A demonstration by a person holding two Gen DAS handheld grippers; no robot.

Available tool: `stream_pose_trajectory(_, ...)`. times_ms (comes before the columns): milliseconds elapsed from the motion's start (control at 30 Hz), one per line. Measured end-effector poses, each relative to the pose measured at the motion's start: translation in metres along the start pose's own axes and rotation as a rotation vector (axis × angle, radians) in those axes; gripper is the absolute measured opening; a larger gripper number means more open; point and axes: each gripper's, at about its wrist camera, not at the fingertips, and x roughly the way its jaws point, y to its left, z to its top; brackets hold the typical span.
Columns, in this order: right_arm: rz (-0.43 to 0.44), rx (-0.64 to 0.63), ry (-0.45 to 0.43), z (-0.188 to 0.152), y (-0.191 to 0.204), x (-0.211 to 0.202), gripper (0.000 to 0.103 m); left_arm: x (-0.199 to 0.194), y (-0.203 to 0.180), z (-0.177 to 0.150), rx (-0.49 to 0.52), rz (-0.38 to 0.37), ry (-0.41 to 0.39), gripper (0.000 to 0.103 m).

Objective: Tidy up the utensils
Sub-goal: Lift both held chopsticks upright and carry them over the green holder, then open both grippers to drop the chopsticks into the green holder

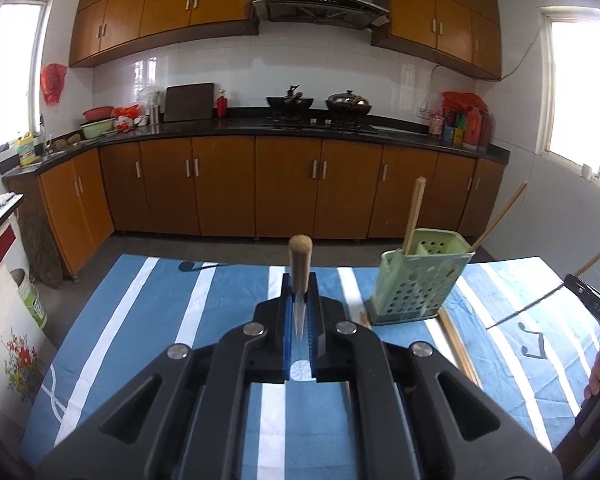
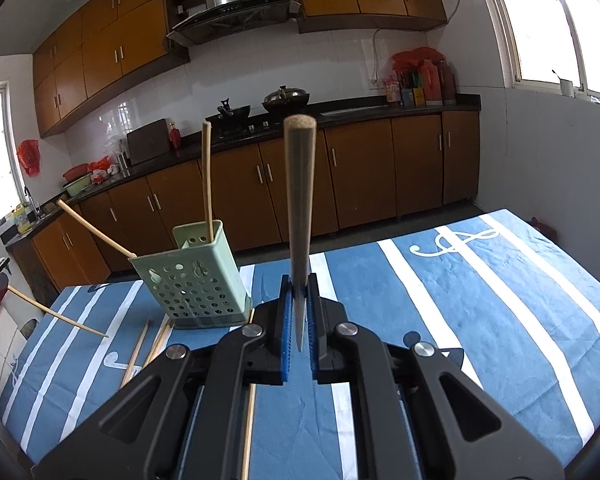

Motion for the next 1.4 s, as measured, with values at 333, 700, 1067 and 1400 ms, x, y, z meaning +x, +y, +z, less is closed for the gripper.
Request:
stream_pose_trajectory(333, 0.164, 0.011, -0.078, 0.055, 0.029, -0.026, 0.008, -0.030, -0.043, 0.046, 0.049, -0.202, -0.017, 0.007)
stream_pose_trajectory(700, 0.227, -0.041, -0.124, 0.086, 0.064, -0.014, 0.008, -0.027, -0.090, 0.101, 0.036, -0.218, -0.135, 0.007)
stream_pose_trajectory(1067, 0.185, -0.057, -0.018, 0.084, 0.074, 0.040, 0.008, 0.035, -0.109, 0.121, -0.011, -0.147, -0.157, 0.007)
stream_pose_trajectory(1400, 0.166, -0.060, 0.050, 0.071, 0.075, 0.065, 0.008, 0.086, -0.109, 0.098, -0.009, -0.152, -0.082, 0.007)
